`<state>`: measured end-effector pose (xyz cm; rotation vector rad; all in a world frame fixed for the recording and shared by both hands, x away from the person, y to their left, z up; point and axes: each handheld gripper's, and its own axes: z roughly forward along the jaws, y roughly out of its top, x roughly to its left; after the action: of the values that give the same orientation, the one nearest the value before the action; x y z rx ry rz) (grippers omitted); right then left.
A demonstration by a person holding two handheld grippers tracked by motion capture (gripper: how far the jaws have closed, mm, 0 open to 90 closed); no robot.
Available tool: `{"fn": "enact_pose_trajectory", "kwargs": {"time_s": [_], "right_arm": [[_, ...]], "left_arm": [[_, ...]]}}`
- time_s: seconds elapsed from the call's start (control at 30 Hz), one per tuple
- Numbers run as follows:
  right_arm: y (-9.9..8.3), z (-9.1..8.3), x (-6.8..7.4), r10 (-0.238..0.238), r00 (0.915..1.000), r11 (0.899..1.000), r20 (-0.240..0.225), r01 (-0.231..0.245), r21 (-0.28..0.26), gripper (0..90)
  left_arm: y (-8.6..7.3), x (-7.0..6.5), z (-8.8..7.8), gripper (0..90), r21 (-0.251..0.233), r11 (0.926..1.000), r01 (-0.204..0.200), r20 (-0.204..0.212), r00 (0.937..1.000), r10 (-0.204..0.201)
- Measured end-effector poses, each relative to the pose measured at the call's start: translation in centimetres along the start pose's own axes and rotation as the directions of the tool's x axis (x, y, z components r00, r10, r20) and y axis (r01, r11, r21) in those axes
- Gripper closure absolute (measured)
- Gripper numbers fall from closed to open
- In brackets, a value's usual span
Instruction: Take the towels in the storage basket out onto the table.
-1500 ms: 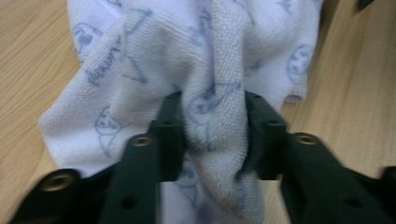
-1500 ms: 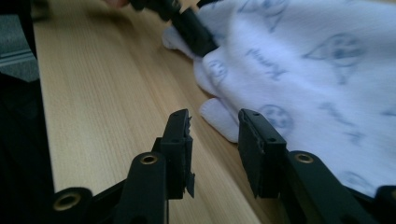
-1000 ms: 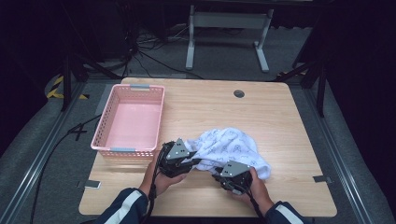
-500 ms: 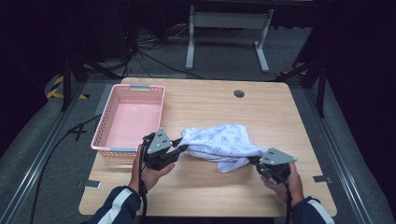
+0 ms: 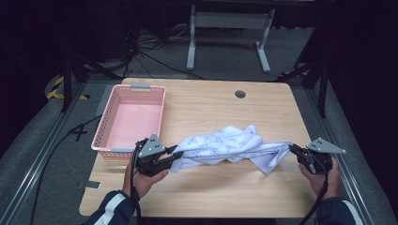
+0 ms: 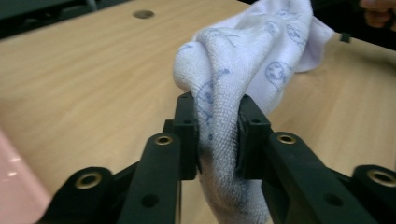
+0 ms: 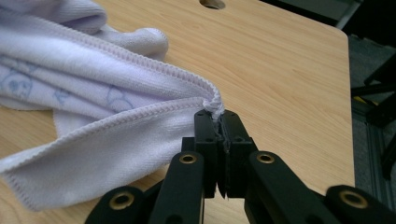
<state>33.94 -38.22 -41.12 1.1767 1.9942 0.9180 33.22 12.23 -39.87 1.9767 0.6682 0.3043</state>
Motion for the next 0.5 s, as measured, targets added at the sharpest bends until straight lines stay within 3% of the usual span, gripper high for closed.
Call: {"fn": "enact_pose_trajectory", "kwargs": {"time_s": [0.1, 0.17, 0.2, 0.27, 0.33, 0.5], "right_arm": [[-0.2, 0.3, 0.2, 0.004, 1.0, 1.0, 0.003, -0.004, 0.022, 84.2], [-0.2, 0.6, 0.3, -0.008, 1.0, 0.999, 0.001, 0.008, 0.038, 77.4], [-0.2, 0.6, 0.3, 0.0, 0.9998, 0.999, 0.021, -0.001, 0.032, 75.1], [-0.3, 0.6, 0.3, 0.02, 0.9998, 0.999, -0.007, -0.02, 0.029, 68.3], [-0.2, 0.4, 0.4, 0.005, 0.9999, 1.0, -0.016, -0.004, 0.025, 65.3], [0.4, -0.9, 0.9, -0.01, 0.999, 1.0, -0.044, 0.009, -0.027, 58.8]], "left_arm": [[-0.7, -0.8, 0.1, 64.1, 0.022, 0.9987, -0.046, -0.024, 0.9986, 0.046], [-0.9, -1.2, -0.1, 55.1, 0.034, 0.9983, -0.047, -0.046, 0.9977, 0.049], [-1.0, -1.2, -0.1, 51.1, 0.033, 0.9984, -0.045, -0.031, 0.9985, 0.046], [-1.2, -1.6, -0.1, 45.4, 0.044, 0.9975, -0.055, -0.023, 0.9982, 0.056], [-1.1, -1.9, 0.4, 40.9, 0.056, 0.9964, -0.064, 0.008, 0.9979, 0.064], [-0.3, -3.4, 3.3, 33.1, 0.103, 0.9894, -0.102, 0.077, 0.9926, 0.094]]}}
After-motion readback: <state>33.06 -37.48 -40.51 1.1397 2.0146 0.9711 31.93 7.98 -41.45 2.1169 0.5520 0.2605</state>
